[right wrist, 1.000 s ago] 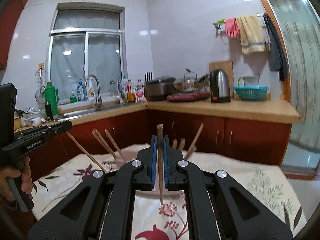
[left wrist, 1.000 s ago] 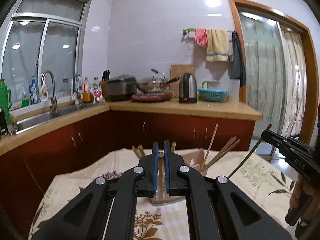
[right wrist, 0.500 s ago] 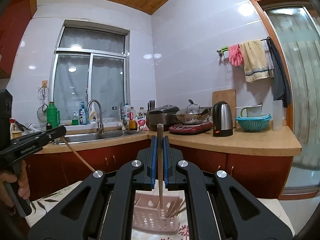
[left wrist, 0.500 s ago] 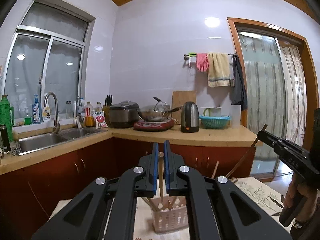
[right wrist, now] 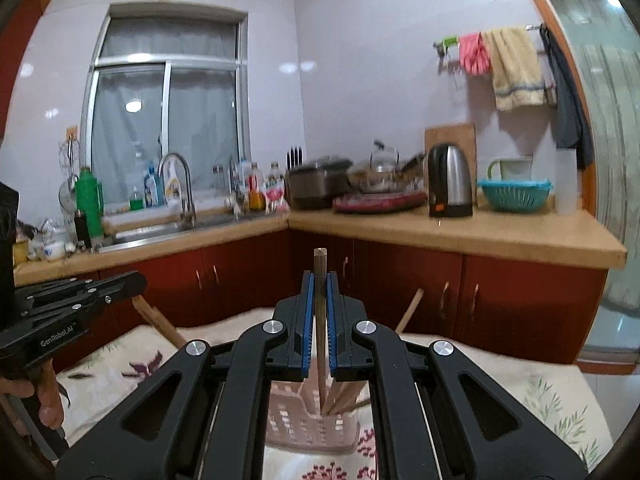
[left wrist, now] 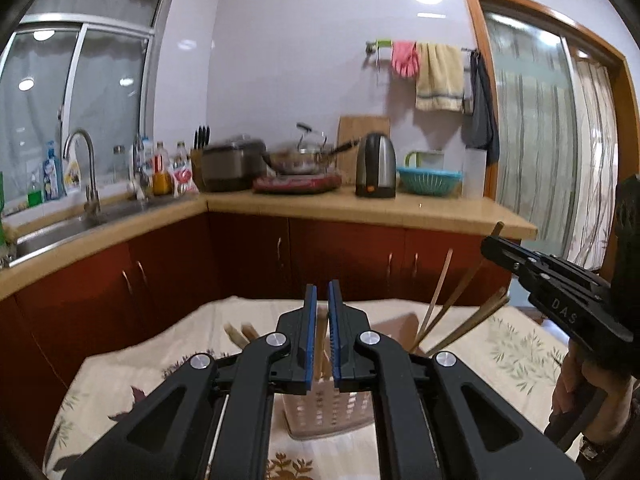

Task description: Organize utensils

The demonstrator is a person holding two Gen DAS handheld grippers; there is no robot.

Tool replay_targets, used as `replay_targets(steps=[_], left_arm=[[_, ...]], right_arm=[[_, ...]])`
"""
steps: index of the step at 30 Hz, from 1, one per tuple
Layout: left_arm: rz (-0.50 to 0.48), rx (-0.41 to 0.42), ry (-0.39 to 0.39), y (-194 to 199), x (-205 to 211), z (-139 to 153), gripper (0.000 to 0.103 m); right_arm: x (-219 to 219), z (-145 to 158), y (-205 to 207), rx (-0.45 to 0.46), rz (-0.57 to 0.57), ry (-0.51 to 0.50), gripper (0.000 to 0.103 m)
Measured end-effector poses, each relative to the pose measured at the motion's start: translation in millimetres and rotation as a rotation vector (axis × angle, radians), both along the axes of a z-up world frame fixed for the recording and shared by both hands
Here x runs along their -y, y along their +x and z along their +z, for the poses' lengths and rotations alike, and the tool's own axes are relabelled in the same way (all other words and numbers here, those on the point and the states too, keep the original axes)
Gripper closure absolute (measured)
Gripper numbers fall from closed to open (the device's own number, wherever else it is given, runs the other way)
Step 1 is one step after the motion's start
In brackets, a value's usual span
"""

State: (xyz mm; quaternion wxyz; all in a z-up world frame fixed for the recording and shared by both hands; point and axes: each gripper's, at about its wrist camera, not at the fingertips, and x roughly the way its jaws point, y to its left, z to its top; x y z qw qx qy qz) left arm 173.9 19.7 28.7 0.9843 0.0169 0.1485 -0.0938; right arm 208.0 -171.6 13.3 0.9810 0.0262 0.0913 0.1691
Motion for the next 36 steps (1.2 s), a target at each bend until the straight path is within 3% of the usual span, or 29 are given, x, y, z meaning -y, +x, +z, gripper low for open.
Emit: replay_targets(steps=[1, 2, 4, 6, 14, 21, 36], left_arm=[[0.006, -0.01, 0.001, 0, 0, -4, 0.087], [0.015, -0.015, -0.004, 0, -1, -6, 0.074], [0.03, -0.016, -0.019, -3, -3, -6, 0.06], [0.041, -0.012, -0.022, -8, -5, -5, 0.057], [0.094, 0.032, -0.01, -37, -2, 6, 0.031], [0.135, 0.033, -0.007, -73, -1, 5, 0.025], [0.172, 0.034, -0.021, -152, -5, 1, 0.021]], right_arm=[[-1, -4, 0, -0.008, -0.001, 0.003, 0.096], [-1, -7, 0, -0.023, -0.001, 0.005, 0.095], [-2, -9, -3, -0.03, -0.004, 0.008, 0.093], [0, -8, -8, -0.026, -0.009, 0.018, 0.084], [6, 4, -37, -0.017, -0.044, 0.037, 0.071], [11, 4, -78, -0.032, -0.105, 0.022, 0.056], [15, -1, -166, -0.041, -0.155, -0.023, 0.05]])
